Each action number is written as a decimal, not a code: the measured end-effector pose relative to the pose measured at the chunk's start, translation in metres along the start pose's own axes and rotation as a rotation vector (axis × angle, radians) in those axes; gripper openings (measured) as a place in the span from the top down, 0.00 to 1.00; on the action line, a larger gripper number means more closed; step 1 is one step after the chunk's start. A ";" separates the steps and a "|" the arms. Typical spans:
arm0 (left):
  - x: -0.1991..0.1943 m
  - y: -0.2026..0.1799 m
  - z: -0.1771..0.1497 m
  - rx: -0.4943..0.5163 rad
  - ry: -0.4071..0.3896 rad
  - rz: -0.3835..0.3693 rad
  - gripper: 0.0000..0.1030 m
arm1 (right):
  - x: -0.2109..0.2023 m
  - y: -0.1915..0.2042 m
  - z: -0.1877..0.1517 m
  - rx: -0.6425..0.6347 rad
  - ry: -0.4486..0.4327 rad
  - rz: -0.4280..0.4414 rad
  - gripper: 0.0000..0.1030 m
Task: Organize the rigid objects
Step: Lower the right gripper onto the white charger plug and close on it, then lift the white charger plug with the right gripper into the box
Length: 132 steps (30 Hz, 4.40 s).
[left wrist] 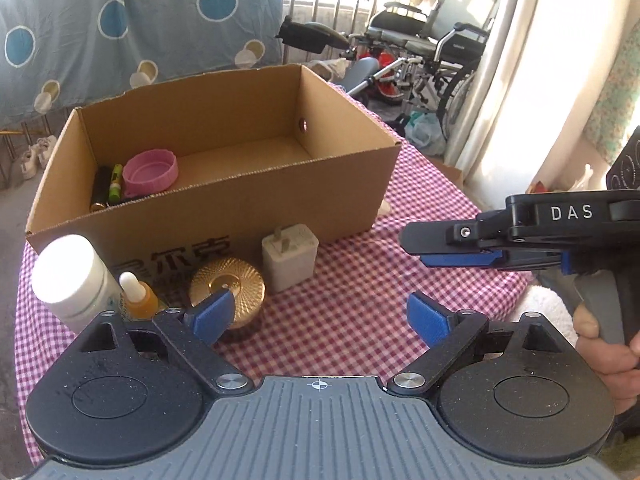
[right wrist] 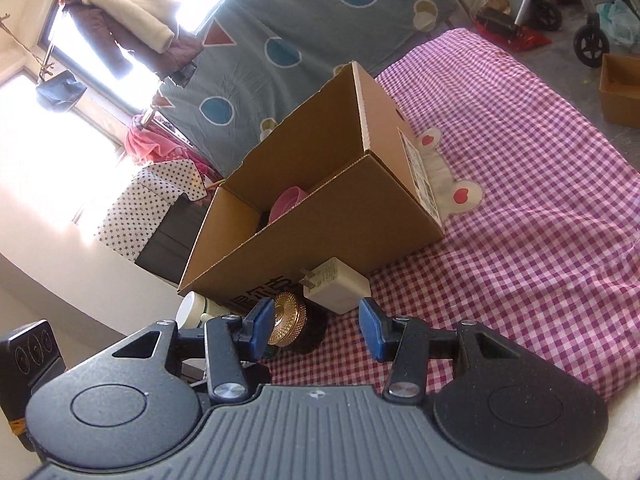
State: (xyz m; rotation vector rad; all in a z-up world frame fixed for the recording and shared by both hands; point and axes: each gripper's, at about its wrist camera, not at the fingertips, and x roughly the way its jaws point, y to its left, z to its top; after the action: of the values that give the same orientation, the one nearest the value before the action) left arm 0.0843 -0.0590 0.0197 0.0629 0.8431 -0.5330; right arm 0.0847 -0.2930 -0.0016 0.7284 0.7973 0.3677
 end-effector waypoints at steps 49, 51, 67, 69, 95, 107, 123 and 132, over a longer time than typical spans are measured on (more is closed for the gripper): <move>0.071 -0.009 0.017 0.092 0.072 0.001 0.09 | 0.113 -0.018 0.040 -0.021 0.106 0.023 0.61; 0.071 -0.008 0.017 0.076 0.070 -0.024 0.09 | 0.115 -0.020 0.039 -0.018 0.112 0.022 0.62; 0.076 -0.023 0.015 0.067 0.051 -0.130 0.12 | 0.084 -0.045 0.041 0.026 0.077 -0.008 0.63; 0.076 -0.025 0.015 0.097 0.035 -0.078 0.16 | 0.078 -0.051 0.043 0.047 0.064 0.006 0.63; 0.108 -0.043 0.022 0.152 0.071 0.091 0.57 | 0.082 -0.057 0.044 0.049 0.095 0.015 0.61; 0.103 -0.043 0.016 0.159 0.028 0.092 0.75 | 0.078 -0.055 0.039 0.056 0.083 0.021 0.64; 0.060 -0.051 0.011 0.144 -0.040 0.104 0.75 | 0.047 -0.017 0.026 -0.002 0.028 0.021 0.67; -0.008 -0.039 0.046 0.104 -0.185 0.180 0.75 | 0.030 0.070 0.060 -0.208 -0.039 0.108 0.67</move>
State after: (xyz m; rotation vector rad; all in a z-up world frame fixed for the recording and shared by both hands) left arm 0.0935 -0.1011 0.0624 0.1800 0.6220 -0.4060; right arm 0.1472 -0.2542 0.0611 0.5833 0.6733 0.5246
